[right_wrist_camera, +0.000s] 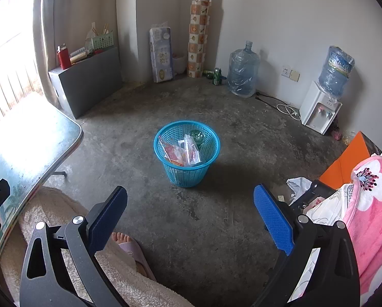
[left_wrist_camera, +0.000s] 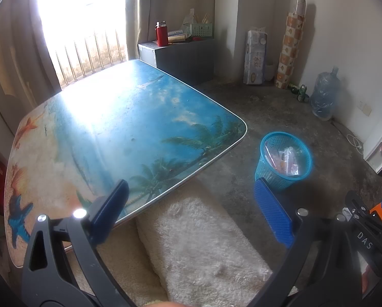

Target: Collect trash

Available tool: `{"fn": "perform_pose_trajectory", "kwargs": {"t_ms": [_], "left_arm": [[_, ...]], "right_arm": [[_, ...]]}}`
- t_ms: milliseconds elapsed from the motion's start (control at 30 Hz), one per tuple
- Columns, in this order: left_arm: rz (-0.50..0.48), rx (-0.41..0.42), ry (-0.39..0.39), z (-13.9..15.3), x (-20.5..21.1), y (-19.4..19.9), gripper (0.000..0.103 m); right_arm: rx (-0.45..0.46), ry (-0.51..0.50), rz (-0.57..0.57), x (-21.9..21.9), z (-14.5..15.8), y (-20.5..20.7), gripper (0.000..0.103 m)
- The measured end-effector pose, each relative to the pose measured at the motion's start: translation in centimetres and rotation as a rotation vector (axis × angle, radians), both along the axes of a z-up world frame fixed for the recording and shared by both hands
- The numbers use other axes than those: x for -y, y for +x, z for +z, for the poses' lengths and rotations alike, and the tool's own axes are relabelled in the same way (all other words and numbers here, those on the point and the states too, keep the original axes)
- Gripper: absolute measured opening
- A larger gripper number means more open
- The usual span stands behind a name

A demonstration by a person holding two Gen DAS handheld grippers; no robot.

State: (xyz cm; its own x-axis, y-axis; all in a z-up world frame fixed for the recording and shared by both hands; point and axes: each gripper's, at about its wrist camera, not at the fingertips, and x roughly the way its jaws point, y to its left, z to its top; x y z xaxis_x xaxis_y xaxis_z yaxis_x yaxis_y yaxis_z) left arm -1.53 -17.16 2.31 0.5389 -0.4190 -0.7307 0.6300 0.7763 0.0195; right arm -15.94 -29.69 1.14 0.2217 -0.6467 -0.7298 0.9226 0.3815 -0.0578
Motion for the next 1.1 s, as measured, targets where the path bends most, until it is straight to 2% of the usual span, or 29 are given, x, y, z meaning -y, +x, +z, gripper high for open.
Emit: {"fn": "perform_pose_trajectory", "kwargs": {"t_ms": [1100], "left_arm": [[-0.015, 0.006, -0.002, 0.39, 0.64, -0.47, 0.094]], "right_arm": [[0.009, 0.002, -0.01, 0.44, 0.26, -0.84, 0.096]]}}
